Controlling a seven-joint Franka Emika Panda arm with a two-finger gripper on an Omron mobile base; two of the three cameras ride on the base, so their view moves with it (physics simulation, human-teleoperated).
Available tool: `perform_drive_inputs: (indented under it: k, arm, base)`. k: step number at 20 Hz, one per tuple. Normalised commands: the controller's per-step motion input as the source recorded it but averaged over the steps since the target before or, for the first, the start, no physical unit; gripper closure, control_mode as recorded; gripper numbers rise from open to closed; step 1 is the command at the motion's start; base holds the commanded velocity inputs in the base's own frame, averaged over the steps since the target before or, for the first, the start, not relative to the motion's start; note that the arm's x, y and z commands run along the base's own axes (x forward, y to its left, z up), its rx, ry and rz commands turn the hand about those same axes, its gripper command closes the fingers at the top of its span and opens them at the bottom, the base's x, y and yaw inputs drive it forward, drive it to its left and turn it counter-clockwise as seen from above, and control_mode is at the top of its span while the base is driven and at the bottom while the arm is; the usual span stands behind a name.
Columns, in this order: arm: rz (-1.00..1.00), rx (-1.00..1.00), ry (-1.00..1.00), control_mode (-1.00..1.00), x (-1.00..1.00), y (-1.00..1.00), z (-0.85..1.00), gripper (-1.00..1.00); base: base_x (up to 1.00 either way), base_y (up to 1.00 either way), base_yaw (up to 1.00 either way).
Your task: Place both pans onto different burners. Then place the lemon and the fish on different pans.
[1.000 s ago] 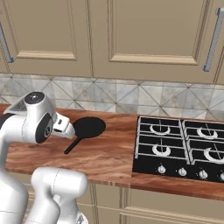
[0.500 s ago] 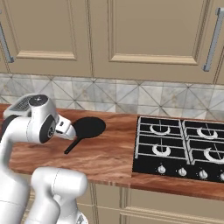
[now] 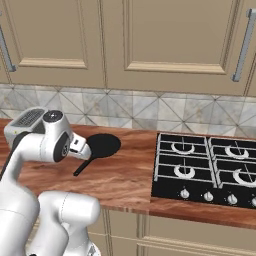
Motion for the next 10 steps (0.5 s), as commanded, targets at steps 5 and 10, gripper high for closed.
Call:
perform_drive_inputs:
  k: [5,10]
  arm:
    - [0.04,0.00,0.01,-1.00,0.20,0.00,-0.29,-1.00]
    - [0.01,0.00,0.02,-1.00,0.23,0.00,-0.30,-1.00]
  base:
    - [0.00,0.00,0.00]
    - [0.00,0.00,0.00]
